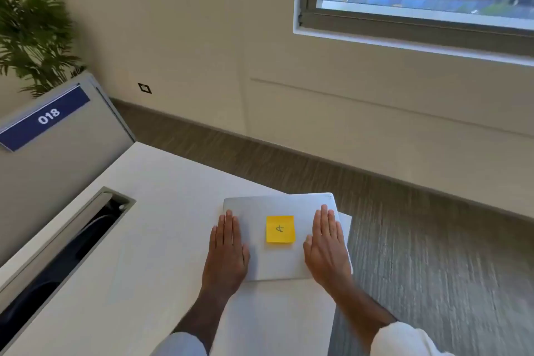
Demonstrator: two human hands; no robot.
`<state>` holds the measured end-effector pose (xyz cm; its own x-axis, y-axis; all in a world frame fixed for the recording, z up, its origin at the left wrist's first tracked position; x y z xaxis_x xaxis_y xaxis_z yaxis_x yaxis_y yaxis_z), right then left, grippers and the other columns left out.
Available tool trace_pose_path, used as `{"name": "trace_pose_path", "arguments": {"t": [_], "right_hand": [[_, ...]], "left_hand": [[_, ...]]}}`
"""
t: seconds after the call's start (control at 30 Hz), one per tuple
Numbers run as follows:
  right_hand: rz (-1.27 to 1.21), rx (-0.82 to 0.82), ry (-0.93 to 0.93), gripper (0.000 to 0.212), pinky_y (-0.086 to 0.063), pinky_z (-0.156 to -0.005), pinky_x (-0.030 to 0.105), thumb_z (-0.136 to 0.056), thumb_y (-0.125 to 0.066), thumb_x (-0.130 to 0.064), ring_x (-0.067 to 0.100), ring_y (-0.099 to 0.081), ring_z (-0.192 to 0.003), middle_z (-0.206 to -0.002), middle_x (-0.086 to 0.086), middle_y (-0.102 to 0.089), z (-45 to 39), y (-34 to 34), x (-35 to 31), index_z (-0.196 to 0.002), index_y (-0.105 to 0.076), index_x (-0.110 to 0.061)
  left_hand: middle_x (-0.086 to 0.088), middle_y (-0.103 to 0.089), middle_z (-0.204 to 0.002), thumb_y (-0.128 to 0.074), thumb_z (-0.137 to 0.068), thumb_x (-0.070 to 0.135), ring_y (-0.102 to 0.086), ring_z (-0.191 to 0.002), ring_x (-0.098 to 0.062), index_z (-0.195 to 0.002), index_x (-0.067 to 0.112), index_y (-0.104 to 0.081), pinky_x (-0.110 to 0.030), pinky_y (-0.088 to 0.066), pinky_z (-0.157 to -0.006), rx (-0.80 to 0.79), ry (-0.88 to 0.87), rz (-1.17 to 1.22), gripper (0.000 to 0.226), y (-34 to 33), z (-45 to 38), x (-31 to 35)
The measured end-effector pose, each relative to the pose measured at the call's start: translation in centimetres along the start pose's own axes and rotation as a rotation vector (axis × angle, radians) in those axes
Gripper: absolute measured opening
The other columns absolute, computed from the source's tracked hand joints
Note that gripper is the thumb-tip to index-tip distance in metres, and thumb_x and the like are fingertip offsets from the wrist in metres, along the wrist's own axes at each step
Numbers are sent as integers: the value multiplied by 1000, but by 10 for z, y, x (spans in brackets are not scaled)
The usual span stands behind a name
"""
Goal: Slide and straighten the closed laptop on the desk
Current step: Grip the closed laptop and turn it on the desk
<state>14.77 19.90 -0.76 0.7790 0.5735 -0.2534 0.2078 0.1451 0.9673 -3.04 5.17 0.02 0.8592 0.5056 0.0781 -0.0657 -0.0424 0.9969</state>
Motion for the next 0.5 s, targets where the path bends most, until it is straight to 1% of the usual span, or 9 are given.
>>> {"name": "trace_pose_path", "arguments": {"t": [0.07, 0.13, 0.23, 0.3, 0.33, 0.4, 0.43, 0.5], "right_hand": [[-17, -10, -59, 65, -2, -126, 42, -98, -18, -28, 27, 6, -153, -165, 15, 4, -1, 3, 12, -155, -2, -1], [-21, -14, -98, 66, -4, -126, 43, -96, -14, -29, 27, 6, -153, -165, 15, 3, -4, 2, 22, -155, -2, -2], [12, -27, -133, 69, -10, -125, 47, -93, -7, -32, 30, -3, -153, -166, 16, -3, -11, 3, 28, -155, -6, -2], [33, -62, -165, 70, -19, -123, 48, -93, -7, -34, 31, -13, -152, -166, 16, -7, -15, 5, 33, -155, -9, -3], [43, -70, -175, 70, -27, -119, 47, -93, -7, -35, 32, -21, -149, -165, 16, -11, -17, 4, 36, -155, -12, -2], [70, -85, -173, 69, -41, -106, 44, -96, -10, -40, 31, -38, -139, -163, 17, -20, -20, 5, 38, -153, -20, -2], [86, -86, -167, 67, -45, -100, 43, -98, -15, -42, 31, -44, -132, -162, 16, -23, -21, 5, 39, -152, -24, -3], [119, -75, -151, 63, -51, -89, 44, -100, -32, -43, 33, -53, -119, -159, 18, -31, -26, 3, 41, -148, -34, -3]], "left_hand": [[-27, -25, -160, -23, -99, 33, -28, -148, -40, -151, -6, -28, -52, -31, -119, -21, 50, 17, 65, 2, -5, -3], [-27, -26, -159, -22, -99, 35, -30, -147, -42, -150, -6, -29, -53, -32, -118, -25, 55, 5, 66, -2, -10, -3], [-27, -30, -158, -18, -100, 38, -34, -144, -44, -149, -7, -32, -55, -34, -116, -48, 84, 34, 68, -7, -21, -3], [-27, -32, -157, -7, -101, 42, -36, -143, -45, -149, -6, -33, -55, -34, -115, -47, 114, 32, 72, -9, -24, -3], [-27, -33, -157, -2, -101, 44, -38, -141, -45, -148, -6, -35, -55, -36, -114, -53, 129, 33, 76, -11, -25, -3], [-26, -36, -155, 2, -100, 47, -43, -137, -46, -147, -4, -40, -57, -39, -110, -68, 148, 45, 81, -13, -26, -1], [-25, -36, -156, 0, -100, 49, -45, -135, -46, -147, -3, -40, -58, -41, -108, -79, 154, 46, 80, -15, -27, -1], [-22, -31, -159, -17, -100, 49, -48, -130, -43, -148, 0, -38, -55, -43, -104, -96, 156, 41, 72, -20, -28, -2]]}}
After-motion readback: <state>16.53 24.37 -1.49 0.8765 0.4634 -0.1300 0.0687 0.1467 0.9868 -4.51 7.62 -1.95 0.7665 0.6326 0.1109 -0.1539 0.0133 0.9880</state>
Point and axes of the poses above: each hand's wrist, its own z-axis away from the middle knuckle, its own y-axis out of the back of the hand, x = y × z, the point moved 6 cm from there along -z, towards the middle knuckle
